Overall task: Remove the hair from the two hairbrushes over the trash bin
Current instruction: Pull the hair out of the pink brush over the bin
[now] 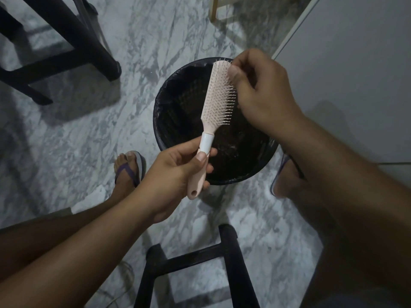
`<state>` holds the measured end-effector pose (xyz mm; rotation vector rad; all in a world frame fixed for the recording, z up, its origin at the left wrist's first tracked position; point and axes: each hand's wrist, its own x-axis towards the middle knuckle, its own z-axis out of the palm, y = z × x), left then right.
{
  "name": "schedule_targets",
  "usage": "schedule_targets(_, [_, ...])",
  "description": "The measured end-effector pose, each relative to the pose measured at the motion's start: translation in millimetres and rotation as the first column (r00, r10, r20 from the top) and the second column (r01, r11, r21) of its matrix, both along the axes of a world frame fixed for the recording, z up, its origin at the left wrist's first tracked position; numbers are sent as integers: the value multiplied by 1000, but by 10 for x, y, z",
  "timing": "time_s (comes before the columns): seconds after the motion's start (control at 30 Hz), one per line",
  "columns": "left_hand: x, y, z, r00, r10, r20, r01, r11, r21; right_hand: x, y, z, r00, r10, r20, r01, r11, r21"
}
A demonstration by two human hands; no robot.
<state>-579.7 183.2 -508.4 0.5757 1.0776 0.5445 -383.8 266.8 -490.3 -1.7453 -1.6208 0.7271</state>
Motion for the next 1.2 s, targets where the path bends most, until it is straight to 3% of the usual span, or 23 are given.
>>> schedule_targets(0.1, [-17, 18, -10, 999, 30, 25, -28, 998, -48, 50, 43, 131, 952, -141, -273, 132, 990, -51])
schedule_targets(0.2, [-41, 9, -32, 1000, 22, -2, -22, 999, -34, 170, 100, 235, 920, -200, -336, 200, 979, -37])
schedule_targets(0.33, [-33, 6, -36, 1000, 3, 0, -3, 1000, -30, 153, 51, 89, 994, -35, -103, 38, 999, 32])
schedule_targets(0.5, [-5, -26, -42, 999, -16, -39, 16, 1000, -12, 57, 8, 80, 981, 120, 152, -116, 993, -37])
schedule_targets(0.63, [-29, -85, -68, 992, -48, -114, 55, 997, 57, 73, 32, 133, 968, 165, 189, -131, 974, -183])
schedule_targets(0.77, [-44, -133, -100, 980, -97, -175, 114, 989, 95, 78, 59, 114, 971, 136, 198, -94, 973, -209])
schedule_targets(1.0, [-22, -58, -57, 997, -74, -35, 76, 996, 48, 123, 87, 97, 998, -41, -54, 37, 996, -85])
schedule_targets(1.1, [-30, -7, -53, 999, -38, 7, 37, 999, 27, 170, 139, 157, 882, -201, -427, 177, 980, -95])
schedule_targets(1.13, [-30, -3, -52, 999, -19, 28, 19, 1000, 9, 219, 162, 186, 834, -238, -497, 223, 971, -91])
schedule_targets(1.2, [-30, -8, -57, 999, 2, 34, -2, 1000, -7, 320, 208, 225, 825, -275, -494, 274, 959, -76])
